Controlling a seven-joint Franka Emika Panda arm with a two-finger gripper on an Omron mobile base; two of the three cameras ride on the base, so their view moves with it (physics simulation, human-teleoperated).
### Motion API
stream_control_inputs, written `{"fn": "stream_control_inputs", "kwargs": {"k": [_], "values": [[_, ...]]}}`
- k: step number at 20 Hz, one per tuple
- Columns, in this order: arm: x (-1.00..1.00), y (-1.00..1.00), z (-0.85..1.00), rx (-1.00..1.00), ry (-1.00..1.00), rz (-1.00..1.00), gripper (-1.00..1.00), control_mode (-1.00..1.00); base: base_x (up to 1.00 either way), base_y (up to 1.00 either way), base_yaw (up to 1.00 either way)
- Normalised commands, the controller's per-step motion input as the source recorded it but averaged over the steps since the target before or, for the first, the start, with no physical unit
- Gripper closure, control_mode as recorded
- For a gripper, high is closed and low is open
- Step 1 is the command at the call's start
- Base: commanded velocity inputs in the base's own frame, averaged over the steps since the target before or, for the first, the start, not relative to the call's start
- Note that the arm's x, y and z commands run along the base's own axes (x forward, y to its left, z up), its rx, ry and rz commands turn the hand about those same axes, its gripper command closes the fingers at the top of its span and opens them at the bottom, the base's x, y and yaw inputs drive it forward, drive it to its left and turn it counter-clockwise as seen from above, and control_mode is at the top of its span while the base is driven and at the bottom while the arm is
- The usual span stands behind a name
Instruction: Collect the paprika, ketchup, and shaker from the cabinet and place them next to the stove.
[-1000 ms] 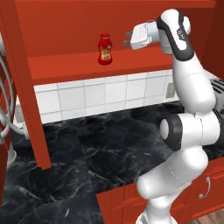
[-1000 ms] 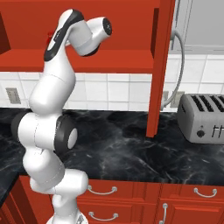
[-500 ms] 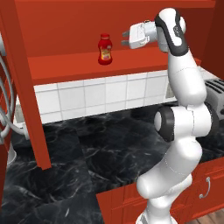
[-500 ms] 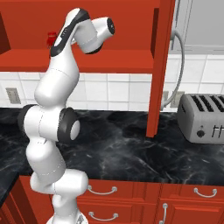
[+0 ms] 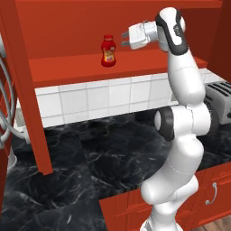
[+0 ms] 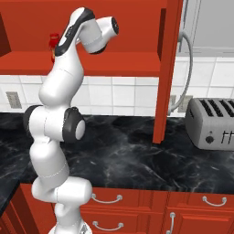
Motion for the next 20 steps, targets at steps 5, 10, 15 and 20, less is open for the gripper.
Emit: {"fn": "stream_control_inputs", "kwargs": {"k": [5, 10, 15, 20], "values": [[0.0, 0.23, 0.0, 0.0, 0.0, 0.0, -1.0, -1.0, 0.0, 0.0, 0.0], [0.0, 0.22, 0.0, 0.0, 0.0, 0.0, -1.0, -1.0, 0.0, 0.0, 0.0], [0.0, 0.26, 0.0, 0.0, 0.0, 0.0, -1.0, -1.0, 0.0, 0.0, 0.0], [0.0, 0.32, -0.01, 0.0, 0.0, 0.0, -1.0, -1.0, 0.0, 0.0, 0.0]]}}
